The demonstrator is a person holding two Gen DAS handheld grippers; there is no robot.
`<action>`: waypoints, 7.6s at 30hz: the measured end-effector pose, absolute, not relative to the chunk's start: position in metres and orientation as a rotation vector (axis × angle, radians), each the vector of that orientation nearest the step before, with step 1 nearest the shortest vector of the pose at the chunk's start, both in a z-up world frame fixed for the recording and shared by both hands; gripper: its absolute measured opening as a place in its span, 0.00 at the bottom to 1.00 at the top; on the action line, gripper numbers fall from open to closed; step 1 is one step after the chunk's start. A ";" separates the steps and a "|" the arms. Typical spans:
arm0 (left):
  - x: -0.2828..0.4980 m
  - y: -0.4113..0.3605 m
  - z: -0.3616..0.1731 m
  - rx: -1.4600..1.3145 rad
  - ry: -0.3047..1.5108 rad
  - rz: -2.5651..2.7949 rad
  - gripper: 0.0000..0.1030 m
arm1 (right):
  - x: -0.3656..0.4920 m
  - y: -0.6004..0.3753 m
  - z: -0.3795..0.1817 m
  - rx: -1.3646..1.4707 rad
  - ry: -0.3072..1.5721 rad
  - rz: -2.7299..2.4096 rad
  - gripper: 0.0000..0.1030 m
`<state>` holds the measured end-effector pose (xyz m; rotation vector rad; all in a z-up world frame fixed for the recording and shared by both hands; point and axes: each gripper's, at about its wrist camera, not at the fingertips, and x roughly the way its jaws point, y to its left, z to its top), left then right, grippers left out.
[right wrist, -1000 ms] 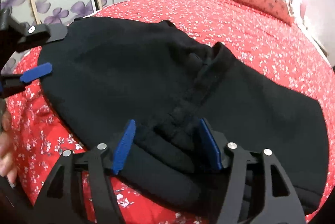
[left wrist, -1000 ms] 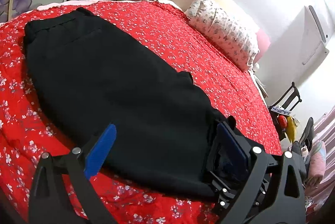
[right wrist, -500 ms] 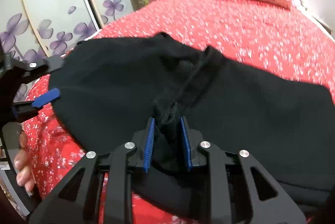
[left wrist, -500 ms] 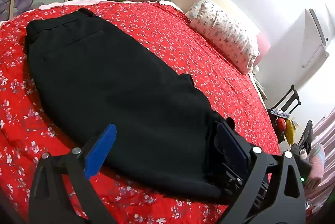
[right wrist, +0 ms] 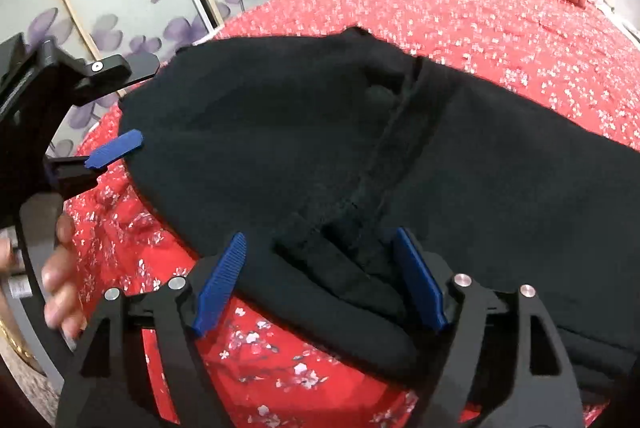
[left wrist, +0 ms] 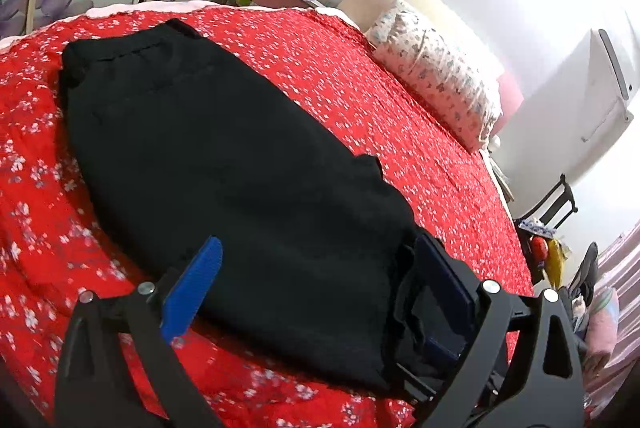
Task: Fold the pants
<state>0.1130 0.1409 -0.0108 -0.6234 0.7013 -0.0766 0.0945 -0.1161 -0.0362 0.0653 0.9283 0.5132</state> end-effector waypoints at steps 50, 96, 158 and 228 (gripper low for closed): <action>0.164 0.296 -0.062 -1.043 0.766 -0.009 0.60 | 0.054 -0.216 -0.016 0.386 0.987 0.499 0.84; 0.127 -0.108 0.068 -0.017 0.720 -0.476 0.11 | 0.029 -0.411 -0.003 0.919 0.733 0.107 0.85; 0.112 -0.040 -0.009 -0.279 0.761 -0.402 0.98 | 0.079 -0.335 0.006 0.771 0.789 0.463 0.90; 0.337 0.015 -0.045 -0.561 0.990 -0.296 0.02 | 0.123 -0.373 -0.029 0.572 0.857 0.165 0.45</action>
